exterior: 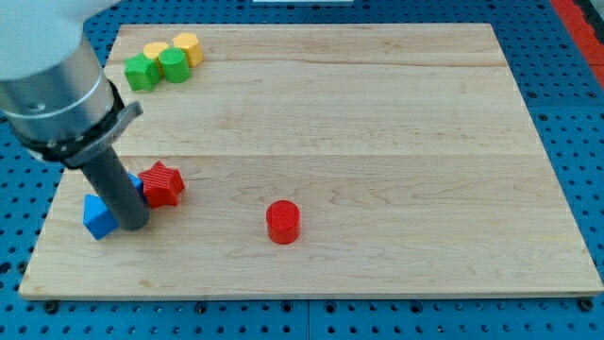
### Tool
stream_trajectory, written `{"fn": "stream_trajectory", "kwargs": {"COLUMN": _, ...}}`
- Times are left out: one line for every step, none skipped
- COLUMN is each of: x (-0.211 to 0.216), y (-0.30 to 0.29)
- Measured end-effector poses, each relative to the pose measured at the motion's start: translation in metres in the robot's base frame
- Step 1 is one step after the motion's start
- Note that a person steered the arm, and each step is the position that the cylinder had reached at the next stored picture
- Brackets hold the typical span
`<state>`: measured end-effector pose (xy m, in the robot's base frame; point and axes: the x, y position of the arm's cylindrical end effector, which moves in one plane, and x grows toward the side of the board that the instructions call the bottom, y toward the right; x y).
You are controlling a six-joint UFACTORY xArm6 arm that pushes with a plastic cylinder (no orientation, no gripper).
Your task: Push the blue cube to the top left of the green star
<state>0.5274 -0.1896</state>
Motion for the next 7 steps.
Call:
{"fn": "stream_trajectory", "kwargs": {"x": -0.034, "y": 0.000}}
{"fn": "stream_trajectory", "kwargs": {"x": -0.058, "y": 0.000}}
{"fn": "stream_trajectory", "kwargs": {"x": -0.056, "y": 0.003}}
{"fn": "stream_trajectory", "kwargs": {"x": -0.024, "y": 0.000}}
{"fn": "stream_trajectory", "kwargs": {"x": -0.043, "y": -0.050}}
{"fn": "stream_trajectory", "kwargs": {"x": -0.077, "y": -0.057}}
{"fn": "stream_trajectory", "kwargs": {"x": -0.094, "y": -0.056}}
